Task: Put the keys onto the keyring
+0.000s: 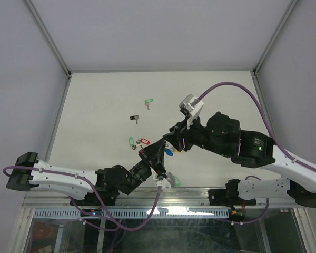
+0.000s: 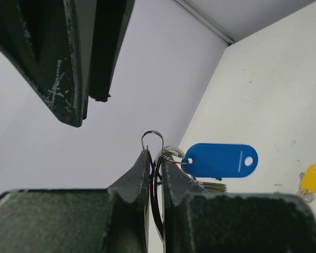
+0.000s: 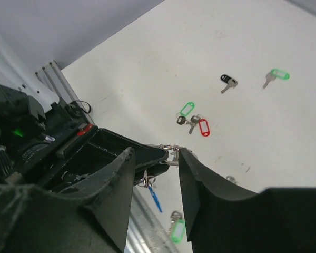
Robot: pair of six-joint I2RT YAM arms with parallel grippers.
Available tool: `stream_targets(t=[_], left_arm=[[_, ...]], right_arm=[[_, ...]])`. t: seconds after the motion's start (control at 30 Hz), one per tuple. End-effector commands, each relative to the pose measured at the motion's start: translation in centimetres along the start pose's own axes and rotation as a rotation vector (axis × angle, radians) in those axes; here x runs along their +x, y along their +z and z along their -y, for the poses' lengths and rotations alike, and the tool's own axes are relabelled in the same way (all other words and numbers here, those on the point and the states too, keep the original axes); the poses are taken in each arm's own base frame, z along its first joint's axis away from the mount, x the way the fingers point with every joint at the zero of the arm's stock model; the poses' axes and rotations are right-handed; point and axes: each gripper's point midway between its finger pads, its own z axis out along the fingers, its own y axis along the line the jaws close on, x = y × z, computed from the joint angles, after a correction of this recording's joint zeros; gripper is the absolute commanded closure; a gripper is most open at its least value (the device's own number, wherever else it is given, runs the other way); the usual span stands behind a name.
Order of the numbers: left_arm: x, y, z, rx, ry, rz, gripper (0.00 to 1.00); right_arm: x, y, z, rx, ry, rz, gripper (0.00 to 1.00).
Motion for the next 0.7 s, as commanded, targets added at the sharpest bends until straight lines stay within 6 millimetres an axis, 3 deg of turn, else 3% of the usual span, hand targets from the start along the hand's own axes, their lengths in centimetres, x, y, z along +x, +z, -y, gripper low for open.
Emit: stream_targets(t=[0.0, 0.4, 0.67], left_arm=[[-1.4, -0.1, -2.2, -0.100, -0.193, 0.071, 1.00], [-2.5, -1.5, -3.7, -0.039, -0.409, 0.176, 1.00], [-2.1, -1.6, -4.0, -0.040, -0.407, 0.155, 1.00]], right_arm=[[-1.9, -1.1, 0.4, 0.096, 0.372, 0.055, 0.59], [-2.3, -1.7, 0.4, 0.152, 0.437, -0.039, 0.60], [-2.7, -0.4, -2.3, 0.033, 0.388, -0.117, 0.64]])
